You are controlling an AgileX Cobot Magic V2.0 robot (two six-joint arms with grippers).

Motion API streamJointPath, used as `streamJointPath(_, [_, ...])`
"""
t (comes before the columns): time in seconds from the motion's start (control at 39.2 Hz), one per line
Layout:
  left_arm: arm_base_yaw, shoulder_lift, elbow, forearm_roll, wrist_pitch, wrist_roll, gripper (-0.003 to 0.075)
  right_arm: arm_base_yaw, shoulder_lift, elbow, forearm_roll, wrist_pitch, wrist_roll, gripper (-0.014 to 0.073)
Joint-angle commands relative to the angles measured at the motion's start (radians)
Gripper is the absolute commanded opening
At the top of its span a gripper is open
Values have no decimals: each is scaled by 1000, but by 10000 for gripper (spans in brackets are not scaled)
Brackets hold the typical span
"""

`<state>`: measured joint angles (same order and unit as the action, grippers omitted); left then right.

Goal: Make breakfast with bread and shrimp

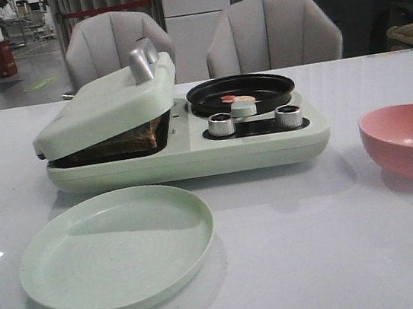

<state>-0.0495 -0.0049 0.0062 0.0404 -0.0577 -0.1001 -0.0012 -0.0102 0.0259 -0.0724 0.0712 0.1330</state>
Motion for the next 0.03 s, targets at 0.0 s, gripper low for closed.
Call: streamJointPath(0.0, [-1, -14, 20, 1, -82, -8, 114, -5, -22, -16, -15, -89, -2, 140])
